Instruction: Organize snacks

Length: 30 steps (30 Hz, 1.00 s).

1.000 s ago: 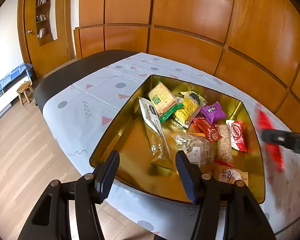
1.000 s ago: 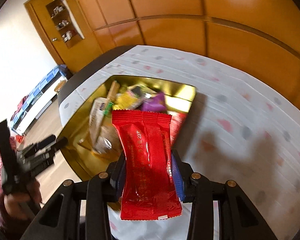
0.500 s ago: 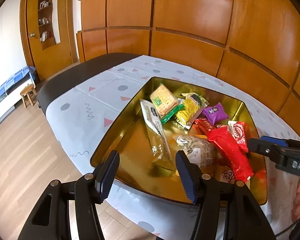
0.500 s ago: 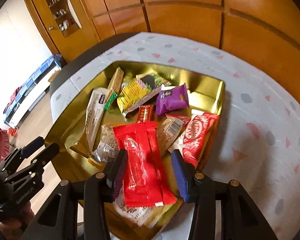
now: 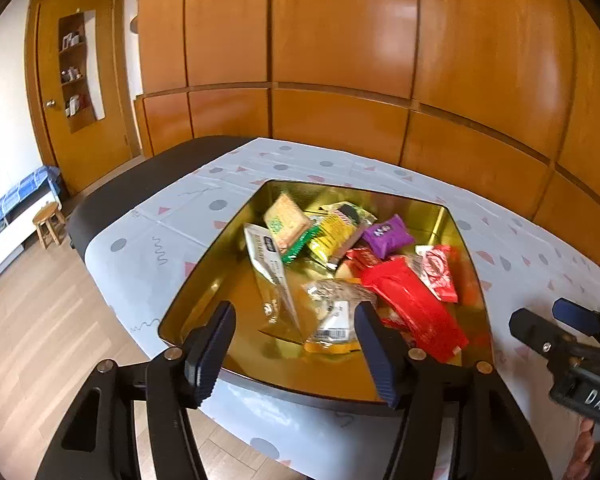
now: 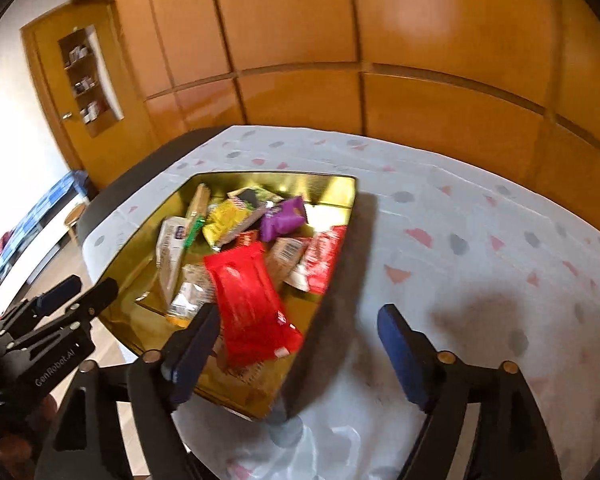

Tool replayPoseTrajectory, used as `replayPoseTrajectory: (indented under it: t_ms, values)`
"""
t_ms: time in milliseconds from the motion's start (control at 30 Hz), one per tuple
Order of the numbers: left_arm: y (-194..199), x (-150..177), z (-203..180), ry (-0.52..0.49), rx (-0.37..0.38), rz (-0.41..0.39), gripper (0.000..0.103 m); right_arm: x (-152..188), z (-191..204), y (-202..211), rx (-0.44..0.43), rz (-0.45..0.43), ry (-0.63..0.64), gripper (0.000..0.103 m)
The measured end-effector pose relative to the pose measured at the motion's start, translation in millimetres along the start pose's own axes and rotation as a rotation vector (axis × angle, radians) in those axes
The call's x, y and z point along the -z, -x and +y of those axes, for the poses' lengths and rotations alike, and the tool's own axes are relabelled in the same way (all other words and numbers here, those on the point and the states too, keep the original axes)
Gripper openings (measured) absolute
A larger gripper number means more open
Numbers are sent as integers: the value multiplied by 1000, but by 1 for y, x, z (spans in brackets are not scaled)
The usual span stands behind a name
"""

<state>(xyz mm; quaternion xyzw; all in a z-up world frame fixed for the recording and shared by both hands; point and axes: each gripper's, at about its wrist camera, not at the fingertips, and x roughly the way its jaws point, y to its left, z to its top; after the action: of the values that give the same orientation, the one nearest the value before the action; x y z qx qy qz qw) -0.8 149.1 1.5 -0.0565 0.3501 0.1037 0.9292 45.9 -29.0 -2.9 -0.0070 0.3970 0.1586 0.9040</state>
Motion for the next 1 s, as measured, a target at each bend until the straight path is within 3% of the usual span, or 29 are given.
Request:
replayPoseTrajectory:
  t_ms: [300, 1000]
  values:
    - [8, 4, -12, -16, 8, -8, 66, 23, -2, 16, 76, -50, 17, 86]
    - [9, 5, -7, -9, -54, -24, 66, 28, 6, 22, 87, -72, 52, 89]
